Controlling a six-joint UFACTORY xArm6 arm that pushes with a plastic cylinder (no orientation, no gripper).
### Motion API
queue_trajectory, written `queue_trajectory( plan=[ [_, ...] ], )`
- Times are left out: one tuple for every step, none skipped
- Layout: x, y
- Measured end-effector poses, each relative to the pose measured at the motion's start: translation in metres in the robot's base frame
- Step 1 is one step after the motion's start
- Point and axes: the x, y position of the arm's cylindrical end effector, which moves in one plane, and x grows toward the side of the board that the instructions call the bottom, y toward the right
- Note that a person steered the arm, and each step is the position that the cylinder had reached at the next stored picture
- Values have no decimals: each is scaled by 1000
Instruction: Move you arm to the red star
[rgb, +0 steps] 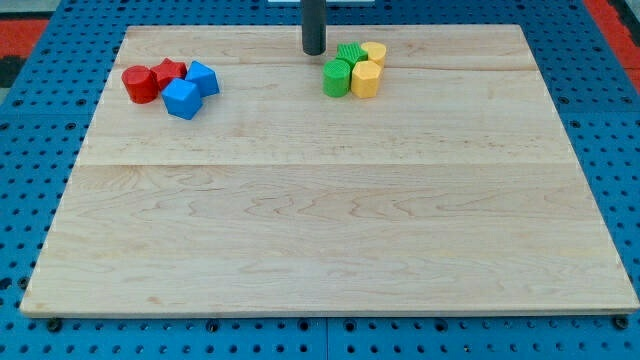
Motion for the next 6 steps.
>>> queue_trajectory(
  plan=[
    [0,-5],
    [-4,1],
    [-14,7],
    [-27,12],
    [-26,8],
    [1,-25]
  ],
)
